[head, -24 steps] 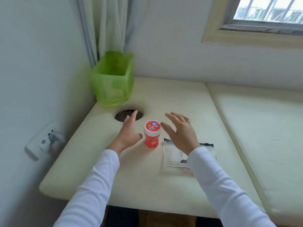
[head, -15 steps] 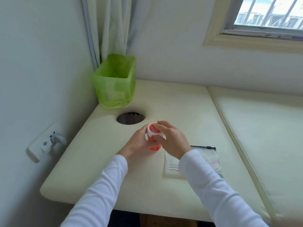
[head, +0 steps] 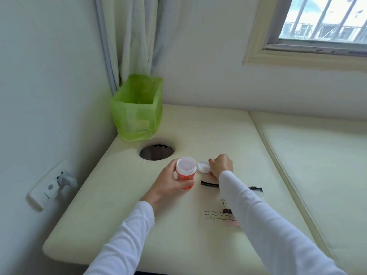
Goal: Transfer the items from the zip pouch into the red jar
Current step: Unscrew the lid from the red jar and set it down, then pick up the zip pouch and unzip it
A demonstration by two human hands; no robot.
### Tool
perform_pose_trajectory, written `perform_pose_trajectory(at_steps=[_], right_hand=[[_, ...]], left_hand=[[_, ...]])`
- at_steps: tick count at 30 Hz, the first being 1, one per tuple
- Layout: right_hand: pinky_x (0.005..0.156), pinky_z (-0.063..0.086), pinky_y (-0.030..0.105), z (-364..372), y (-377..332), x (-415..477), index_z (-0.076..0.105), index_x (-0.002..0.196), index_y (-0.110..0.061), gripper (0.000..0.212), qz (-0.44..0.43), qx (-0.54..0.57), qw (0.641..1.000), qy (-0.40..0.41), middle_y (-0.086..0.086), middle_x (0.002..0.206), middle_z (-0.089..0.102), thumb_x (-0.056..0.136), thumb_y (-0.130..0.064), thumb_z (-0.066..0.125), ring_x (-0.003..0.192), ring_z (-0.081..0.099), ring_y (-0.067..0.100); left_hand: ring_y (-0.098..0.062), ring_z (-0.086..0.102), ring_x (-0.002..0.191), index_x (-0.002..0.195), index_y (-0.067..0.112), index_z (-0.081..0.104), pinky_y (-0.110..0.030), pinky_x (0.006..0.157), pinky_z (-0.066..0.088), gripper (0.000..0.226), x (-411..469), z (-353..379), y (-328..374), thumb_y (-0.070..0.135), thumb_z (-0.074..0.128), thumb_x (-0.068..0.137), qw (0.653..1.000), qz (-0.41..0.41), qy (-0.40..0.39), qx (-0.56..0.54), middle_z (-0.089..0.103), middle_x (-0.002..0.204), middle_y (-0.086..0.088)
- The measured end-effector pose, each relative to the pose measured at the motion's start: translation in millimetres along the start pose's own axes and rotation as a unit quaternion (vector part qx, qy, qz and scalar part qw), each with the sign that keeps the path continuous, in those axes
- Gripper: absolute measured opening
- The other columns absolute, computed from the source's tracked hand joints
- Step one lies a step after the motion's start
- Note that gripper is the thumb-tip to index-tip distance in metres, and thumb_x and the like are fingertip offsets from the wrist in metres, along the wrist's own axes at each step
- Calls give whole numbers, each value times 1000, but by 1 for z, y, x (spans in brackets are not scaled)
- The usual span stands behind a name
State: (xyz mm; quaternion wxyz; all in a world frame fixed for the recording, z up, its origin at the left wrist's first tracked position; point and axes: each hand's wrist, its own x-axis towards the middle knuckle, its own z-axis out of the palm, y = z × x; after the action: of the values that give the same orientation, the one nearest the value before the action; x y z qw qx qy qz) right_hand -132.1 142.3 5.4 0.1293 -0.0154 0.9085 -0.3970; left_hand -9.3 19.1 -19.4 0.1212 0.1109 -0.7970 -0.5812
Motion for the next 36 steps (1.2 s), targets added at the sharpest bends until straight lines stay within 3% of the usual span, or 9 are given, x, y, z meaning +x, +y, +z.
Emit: perform_pose_trajectory(at_steps=[4,8,13,17,19,22,25,31,36], right_hand=[[52,40,23,-9,5,0,36,50,-11,33,-30,-28,999,14,7,54,45,81,-2,45,49,47,25],[55,34,26,-40,24,-8,52,68,-6,18,-54,-121,989,61,9,70,53,80,1,41,64,45,26],[79,43,35,-76,48,-19,57,109,-4,27,-25,-289,953,87,17,119,57,86,-5,42,110,50,35],[73,41,31,-87,65,-22,57,104,-4,24,5,-286,957,50,17,110,61,85,-2,43,97,56,33],[71,44,31,-87,69,-23,58,97,-2,21,10,-245,969,32,15,97,61,83,0,43,86,57,31],[82,54,39,-88,71,-21,65,96,9,28,6,-145,989,13,22,104,68,80,6,42,98,64,38],[69,53,36,-91,73,-23,69,98,8,32,-17,-59,998,0,22,100,68,82,9,42,85,61,36],[57,42,20,-92,72,-31,70,95,-1,25,-82,-9,996,14,8,86,61,84,5,48,64,53,13],[76,42,26,-92,68,-36,69,101,0,32,-95,-12,990,103,15,104,67,85,8,42,97,60,28]], left_hand=[[-11,41,131,139,21,29,-31,113,33,103,-5,-7,-6,40,80,51,998,-41,-45,31,46,141,-1],[-20,30,138,141,11,21,-35,111,30,125,-18,-15,11,63,66,37,981,-101,-40,161,35,147,-8],[-22,47,83,80,14,37,-28,63,32,54,-31,-11,35,57,67,66,934,-149,-11,326,39,84,0],[-15,40,54,56,15,36,-27,54,31,38,-38,0,56,31,61,80,933,-141,-136,301,43,60,0],[-16,50,58,64,8,51,-27,60,39,29,-39,23,71,29,58,84,941,-101,-192,262,55,66,-5],[-23,60,87,94,2,65,-31,79,45,28,-25,74,80,26,55,85,957,-11,-180,226,65,93,-11],[-27,46,126,129,1,48,-33,106,34,41,-7,120,77,19,48,91,962,6,-150,229,50,136,-16],[-35,58,100,98,3,63,-43,92,39,28,12,148,71,17,39,94,965,17,-75,250,68,103,-19],[-32,59,97,99,8,64,-44,98,34,27,10,133,77,19,40,95,938,56,-36,340,69,99,-12]])
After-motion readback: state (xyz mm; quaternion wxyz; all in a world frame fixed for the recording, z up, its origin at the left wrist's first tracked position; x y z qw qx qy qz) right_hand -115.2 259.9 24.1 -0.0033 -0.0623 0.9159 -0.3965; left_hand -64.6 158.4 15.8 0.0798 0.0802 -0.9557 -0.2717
